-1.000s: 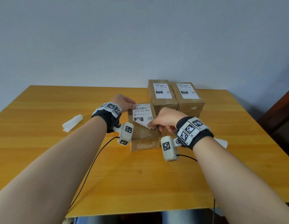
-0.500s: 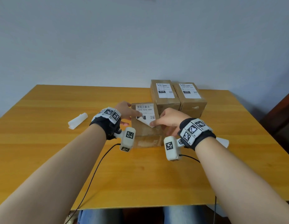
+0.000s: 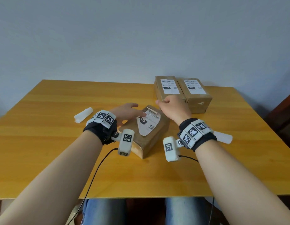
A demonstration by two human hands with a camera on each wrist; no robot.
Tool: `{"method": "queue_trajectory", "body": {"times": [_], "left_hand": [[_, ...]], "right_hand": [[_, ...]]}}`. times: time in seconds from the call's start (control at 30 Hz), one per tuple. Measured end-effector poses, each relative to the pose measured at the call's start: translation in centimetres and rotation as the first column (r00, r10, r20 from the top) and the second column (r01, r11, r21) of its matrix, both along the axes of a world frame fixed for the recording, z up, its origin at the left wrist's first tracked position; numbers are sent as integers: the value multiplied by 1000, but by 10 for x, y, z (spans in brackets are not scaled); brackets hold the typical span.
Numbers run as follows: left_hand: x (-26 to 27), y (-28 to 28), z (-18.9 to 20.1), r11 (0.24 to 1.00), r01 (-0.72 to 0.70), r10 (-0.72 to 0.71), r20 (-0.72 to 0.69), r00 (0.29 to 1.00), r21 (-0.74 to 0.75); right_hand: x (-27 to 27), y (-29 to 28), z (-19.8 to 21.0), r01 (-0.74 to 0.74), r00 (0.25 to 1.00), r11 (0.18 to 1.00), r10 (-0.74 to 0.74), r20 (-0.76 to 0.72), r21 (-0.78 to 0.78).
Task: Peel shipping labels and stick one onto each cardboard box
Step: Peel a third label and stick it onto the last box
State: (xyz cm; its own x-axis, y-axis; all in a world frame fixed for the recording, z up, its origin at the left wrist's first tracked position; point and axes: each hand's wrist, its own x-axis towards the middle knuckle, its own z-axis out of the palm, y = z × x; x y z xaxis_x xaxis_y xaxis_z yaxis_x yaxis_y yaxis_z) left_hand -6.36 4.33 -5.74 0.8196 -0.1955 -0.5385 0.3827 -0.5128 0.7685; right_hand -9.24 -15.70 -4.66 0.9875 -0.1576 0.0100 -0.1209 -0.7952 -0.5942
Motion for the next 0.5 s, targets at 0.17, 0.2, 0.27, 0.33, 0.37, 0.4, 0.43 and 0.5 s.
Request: {"method": "queue_trajectory", "body": {"times": [0.17, 0.2, 0.27, 0.33, 0.37, 0.4, 0.43, 0.5], "left_hand": [[-8, 1, -2, 994, 8, -12, -28, 1000, -110], [-9, 3, -4, 993, 16, -20, -33, 999, -117], [-9, 7, -6, 991, 44, -49, -36, 998, -123], [-9, 13, -8, 986, 92, -100, -49, 994, -137], [-9, 16, -10, 981, 124, -134, -55, 989, -148], [-11, 18, -11, 974, 165, -175, -55, 983, -154], [-12, 19, -12, 968, 202, -211, -48, 976, -152], [-16, 20, -14, 956, 255, -263, -35, 964, -145]], "right_hand": [[-1, 20, -3, 36, 962, 996, -14, 271, -77], [0, 26, -5, 23, 964, 994, 6, 266, -108], [2, 36, -11, 9, 977, 985, 27, 210, -171], [2, 46, -17, 24, 988, 981, 7, 157, -194], [4, 50, -22, 34, 991, 979, -7, 132, -202], [4, 54, -27, 46, 993, 976, -22, 114, -211], [6, 55, -31, 66, 993, 974, -43, 107, -218], [7, 56, -39, 108, 989, 963, -80, 123, -245]]}}
